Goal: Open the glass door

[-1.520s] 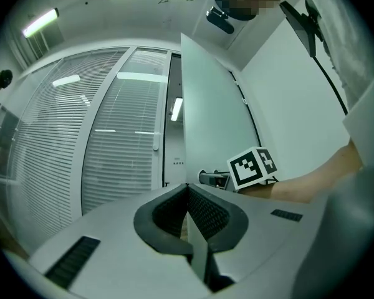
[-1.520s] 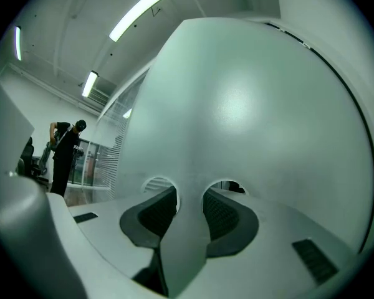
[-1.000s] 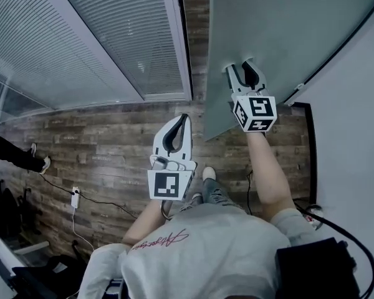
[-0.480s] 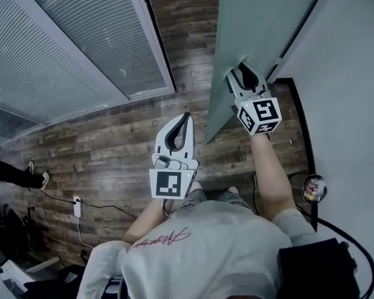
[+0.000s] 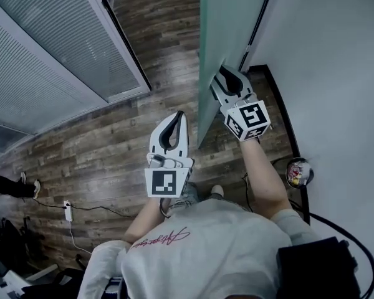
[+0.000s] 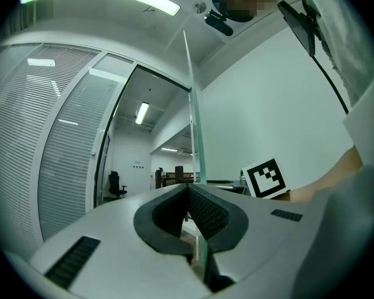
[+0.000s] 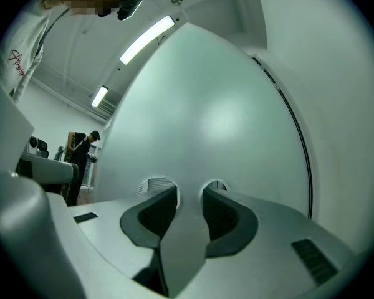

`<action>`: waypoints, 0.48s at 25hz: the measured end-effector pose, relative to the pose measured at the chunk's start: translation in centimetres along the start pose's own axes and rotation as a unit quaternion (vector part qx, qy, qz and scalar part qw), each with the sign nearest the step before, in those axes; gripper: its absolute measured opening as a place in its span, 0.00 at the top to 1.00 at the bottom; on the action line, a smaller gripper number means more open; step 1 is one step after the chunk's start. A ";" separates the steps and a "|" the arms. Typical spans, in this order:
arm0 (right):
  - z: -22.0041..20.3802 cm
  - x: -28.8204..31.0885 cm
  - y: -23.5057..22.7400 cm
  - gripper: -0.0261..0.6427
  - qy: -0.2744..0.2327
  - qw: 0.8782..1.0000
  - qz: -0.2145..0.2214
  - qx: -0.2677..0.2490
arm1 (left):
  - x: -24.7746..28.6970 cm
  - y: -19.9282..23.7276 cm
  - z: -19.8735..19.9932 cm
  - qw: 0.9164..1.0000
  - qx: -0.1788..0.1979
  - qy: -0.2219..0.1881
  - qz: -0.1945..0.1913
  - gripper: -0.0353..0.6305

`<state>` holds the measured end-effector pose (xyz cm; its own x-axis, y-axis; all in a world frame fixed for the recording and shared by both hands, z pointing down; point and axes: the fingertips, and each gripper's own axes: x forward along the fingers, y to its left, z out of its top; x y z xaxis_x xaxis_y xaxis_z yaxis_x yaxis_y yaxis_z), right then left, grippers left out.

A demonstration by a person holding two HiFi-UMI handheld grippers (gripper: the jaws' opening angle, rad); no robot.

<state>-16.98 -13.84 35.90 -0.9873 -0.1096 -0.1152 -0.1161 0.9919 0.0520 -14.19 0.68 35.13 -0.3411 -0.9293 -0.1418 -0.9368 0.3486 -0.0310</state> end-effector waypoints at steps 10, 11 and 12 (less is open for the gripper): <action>1.0 -9.6 -4.6 0.76 -0.022 0.997 0.070 0.025 | 2.3 -9.8 0.3 0.999 -0.004 0.002 -0.051 0.94; 1.0 -10.5 -5.0 0.76 -0.027 0.996 0.078 0.029 | 2.6 -10.5 0.4 0.998 -0.004 0.000 -0.056 0.94; 0.9 -11.4 -5.4 0.76 -0.031 0.995 0.084 0.032 | 2.8 -11.3 0.3 0.998 -0.003 -0.001 -0.062 0.94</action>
<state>-4.99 -17.85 36.01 -0.9833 0.0614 -0.1713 0.0601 0.9981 0.0127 -4.50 -5.83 34.80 -0.2231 -0.9649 -0.1386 -0.9721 0.2309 -0.0423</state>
